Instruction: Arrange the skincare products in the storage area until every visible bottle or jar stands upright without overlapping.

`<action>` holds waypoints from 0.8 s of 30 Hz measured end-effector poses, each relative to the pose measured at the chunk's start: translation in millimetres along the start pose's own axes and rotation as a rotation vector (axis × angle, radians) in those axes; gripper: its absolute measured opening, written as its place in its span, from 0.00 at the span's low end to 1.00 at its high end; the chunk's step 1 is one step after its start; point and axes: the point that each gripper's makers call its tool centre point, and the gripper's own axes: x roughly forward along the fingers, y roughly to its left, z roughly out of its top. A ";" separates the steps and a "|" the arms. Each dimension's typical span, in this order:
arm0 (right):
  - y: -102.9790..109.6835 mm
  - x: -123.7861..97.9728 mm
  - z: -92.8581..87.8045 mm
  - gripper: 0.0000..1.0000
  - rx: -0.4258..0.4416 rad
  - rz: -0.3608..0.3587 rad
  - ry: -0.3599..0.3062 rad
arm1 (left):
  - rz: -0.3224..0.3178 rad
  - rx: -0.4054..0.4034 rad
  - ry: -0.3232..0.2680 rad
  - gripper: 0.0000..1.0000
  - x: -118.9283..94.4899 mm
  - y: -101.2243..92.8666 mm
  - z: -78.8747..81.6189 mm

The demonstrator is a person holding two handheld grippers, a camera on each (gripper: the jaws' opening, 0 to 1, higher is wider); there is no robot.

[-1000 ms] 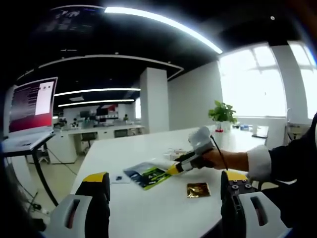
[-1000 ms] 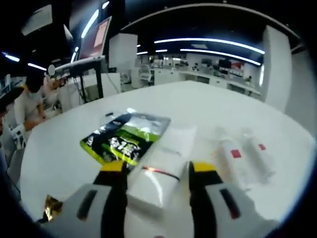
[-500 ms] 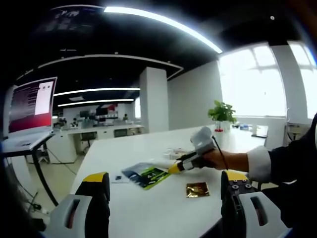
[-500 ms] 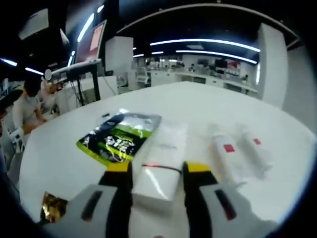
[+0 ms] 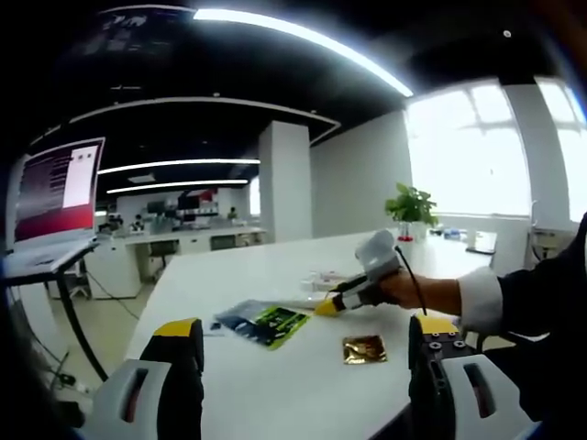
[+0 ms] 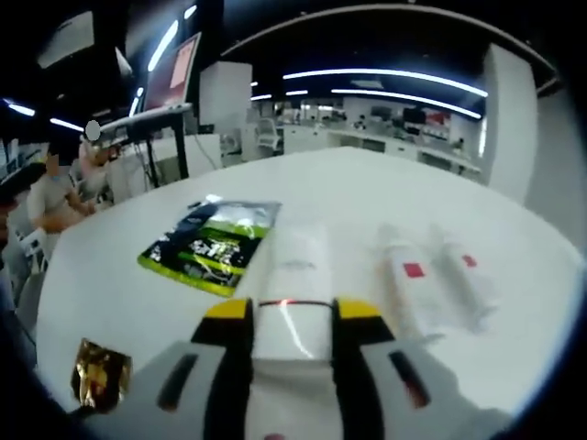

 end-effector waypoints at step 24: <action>-1.2 -17.5 22.0 0.29 -0.576 -0.168 0.027 | -0.002 -0.006 0.002 0.94 0.2 -1.7 -1.3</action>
